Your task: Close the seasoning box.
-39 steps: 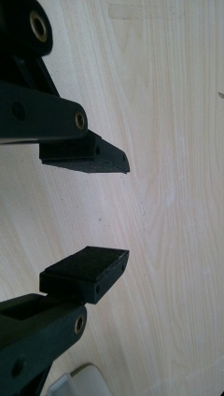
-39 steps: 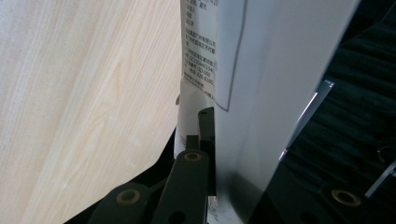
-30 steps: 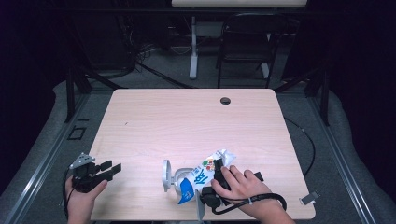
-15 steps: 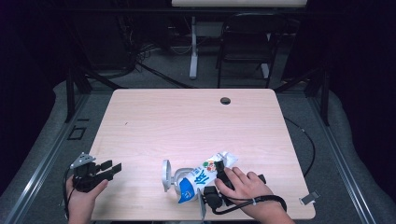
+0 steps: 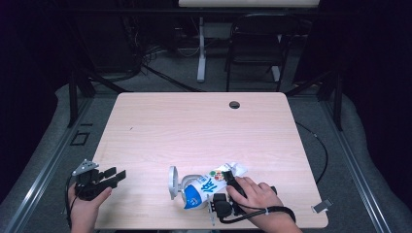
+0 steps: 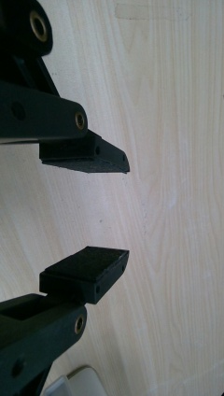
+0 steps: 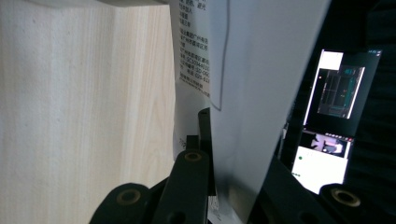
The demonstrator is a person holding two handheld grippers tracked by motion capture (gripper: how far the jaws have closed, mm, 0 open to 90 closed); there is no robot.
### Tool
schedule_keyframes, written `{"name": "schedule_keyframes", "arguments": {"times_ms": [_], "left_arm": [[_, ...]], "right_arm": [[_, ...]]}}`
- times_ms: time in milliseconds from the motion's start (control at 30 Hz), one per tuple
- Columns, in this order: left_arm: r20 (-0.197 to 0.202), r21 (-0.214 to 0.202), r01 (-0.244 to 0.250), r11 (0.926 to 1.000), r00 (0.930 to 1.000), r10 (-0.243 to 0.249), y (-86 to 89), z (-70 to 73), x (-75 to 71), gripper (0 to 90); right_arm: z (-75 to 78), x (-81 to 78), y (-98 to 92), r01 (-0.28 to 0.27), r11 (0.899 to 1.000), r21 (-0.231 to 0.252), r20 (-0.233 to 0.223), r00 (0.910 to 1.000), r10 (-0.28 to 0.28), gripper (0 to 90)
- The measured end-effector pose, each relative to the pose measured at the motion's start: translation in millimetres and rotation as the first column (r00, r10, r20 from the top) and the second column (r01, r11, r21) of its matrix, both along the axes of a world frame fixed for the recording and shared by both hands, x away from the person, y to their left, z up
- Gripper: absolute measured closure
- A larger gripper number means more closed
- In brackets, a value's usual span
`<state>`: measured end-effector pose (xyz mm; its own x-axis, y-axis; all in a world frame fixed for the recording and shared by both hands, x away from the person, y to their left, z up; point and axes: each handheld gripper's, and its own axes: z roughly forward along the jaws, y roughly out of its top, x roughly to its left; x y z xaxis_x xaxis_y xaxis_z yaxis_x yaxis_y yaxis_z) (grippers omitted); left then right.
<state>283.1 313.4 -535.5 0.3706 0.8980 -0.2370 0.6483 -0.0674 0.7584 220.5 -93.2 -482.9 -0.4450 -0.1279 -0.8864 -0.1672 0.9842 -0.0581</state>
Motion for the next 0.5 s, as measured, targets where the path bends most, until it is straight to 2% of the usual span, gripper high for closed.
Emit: {"name": "schedule_keyframes", "arguments": {"times_ms": [67, 100, 200, 233, 267, 367, 433, 500], "left_arm": [[-0.012, 0.005, 0.001, 1.0000, 0.9999, -0.001, 1.6, 0.1, -0.9, 51.4], [0.001, -0.008, -0.010, 0.9999, 1.0000, 0.010, 1.1, -0.9, -1.0, 51.4], [0.001, -0.009, -0.005, 0.9999, 1.0000, 0.005, 1.2, 0.0, -0.9, 51.3], [-0.009, -0.003, 0.001, 1.0000, 1.0000, -0.001, 1.3, 1.0, -1.0, 51.3], [0.000, -0.004, -0.001, 1.0000, 1.0000, 0.001, 0.7, 0.6, -0.7, 51.3], [0.003, 0.002, 0.006, 1.0000, 1.0000, -0.006, -1.0, 0.5, -0.7, 51.2], [-0.007, 0.010, 0.012, 0.9999, 0.9999, -0.012, -1.8, 1.5, -1.3, 51.1], [0.006, 0.011, 0.011, 0.9999, 0.9999, -0.011, -3.4, 1.3, -1.7, 51.0]], "right_arm": [[-1.6, 0.6, -1.1, 0.005, 0.999, 0.034, -0.014, 0.9999, -0.005, 90.0], [-2.0, 0.8, -1.3, 0.007, 0.999, 0.043, -0.018, 0.9998, -0.006, 90.0], [-3.3, 0.9, -2.8, 0.012, 0.996, 0.092, -0.033, 0.9994, -0.009, 90.0], [-2.7, -0.1, -3.0, 0.029, 0.995, 0.097, -0.039, 0.9989, -0.026, 90.0], [-1.9, -0.4, -3.5, 0.034, 0.994, 0.103, -0.036, 0.9989, -0.030, 90.0], [-3.4, 1.1, -6.8, 0.029, 0.984, 0.175, -0.055, 0.9983, -0.019, 90.0], [-1.9, 0.8, -8.8, 0.044, 0.980, 0.192, -0.064, 0.9974, -0.032, 90.0], [-3.6, 1.3, -11.5, 0.054, 0.970, 0.238, -0.077, 0.9964, -0.036, 90.0]]}}
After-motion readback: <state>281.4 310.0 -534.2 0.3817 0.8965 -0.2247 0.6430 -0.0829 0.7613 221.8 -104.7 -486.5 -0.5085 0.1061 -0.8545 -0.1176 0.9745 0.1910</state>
